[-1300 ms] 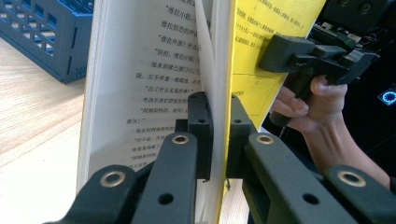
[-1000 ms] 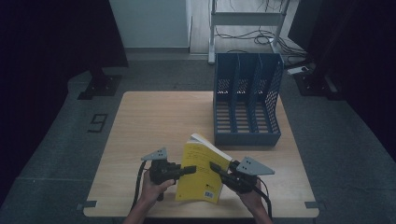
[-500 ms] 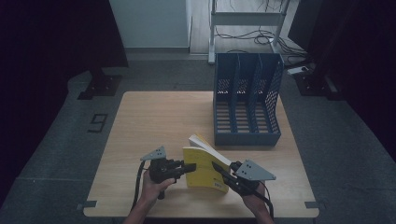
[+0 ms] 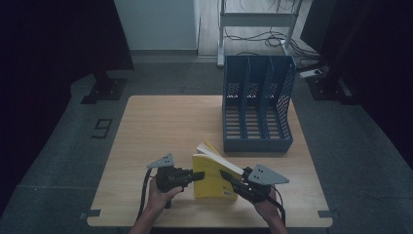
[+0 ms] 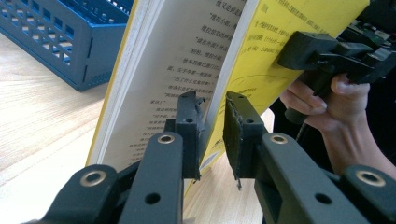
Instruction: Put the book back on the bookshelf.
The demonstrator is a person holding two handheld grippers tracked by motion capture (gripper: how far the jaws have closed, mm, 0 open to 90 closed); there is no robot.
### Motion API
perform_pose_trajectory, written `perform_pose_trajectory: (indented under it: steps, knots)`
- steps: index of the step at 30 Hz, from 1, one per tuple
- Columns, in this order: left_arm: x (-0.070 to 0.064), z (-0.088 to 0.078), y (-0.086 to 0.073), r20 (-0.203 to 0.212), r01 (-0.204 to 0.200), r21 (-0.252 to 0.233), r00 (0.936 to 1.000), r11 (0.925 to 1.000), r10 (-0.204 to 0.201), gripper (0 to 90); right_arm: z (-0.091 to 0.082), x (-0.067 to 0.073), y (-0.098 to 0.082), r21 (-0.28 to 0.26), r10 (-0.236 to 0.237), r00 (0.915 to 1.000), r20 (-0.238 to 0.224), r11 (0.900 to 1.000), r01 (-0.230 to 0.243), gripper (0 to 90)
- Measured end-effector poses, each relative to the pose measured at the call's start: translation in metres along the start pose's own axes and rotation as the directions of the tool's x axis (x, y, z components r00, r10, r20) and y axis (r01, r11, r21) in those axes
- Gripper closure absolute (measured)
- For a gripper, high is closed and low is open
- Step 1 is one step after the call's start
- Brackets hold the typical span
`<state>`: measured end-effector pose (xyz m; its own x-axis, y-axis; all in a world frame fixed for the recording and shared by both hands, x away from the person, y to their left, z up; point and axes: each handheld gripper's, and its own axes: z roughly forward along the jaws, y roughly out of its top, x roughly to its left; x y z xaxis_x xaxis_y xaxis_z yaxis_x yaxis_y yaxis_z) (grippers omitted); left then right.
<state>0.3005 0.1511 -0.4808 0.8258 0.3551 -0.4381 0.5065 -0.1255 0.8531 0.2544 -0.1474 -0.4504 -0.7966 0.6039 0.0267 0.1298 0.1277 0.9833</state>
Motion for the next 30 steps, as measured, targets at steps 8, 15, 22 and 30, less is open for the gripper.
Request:
perform_pose_trajectory:
  steps: [8, 15, 22, 30]
  knots:
    - [-0.001, 0.001, 0.000, 0.001, 0.004, 0.003, 1.0000, 1.0000, -0.004, 77.6, 0.003, -0.006, 0.002, 0.003, -0.001, 0.9995, -0.031, 1.000, 0.001, 69.9]
    - [0.001, 0.001, -0.001, -0.017, 0.011, -0.019, 0.9998, 0.9998, -0.011, 72.9, 0.004, -0.007, 0.001, -0.004, -0.010, 0.9998, -0.015, 1.000, 0.010, 74.1]
    - [0.004, 0.001, -0.002, -0.060, 0.029, -0.039, 0.9977, 0.9988, -0.032, 60.9, 0.004, -0.005, 0.001, -0.005, -0.011, 0.9998, -0.014, 1.000, 0.011, 74.8]
    - [0.010, -0.003, -0.003, -0.099, 0.076, -0.064, 0.9917, 0.9951, -0.082, 47.9, 0.002, -0.007, 0.000, -0.034, 0.044, 0.9990, 0.009, 0.998, -0.044, 75.0]
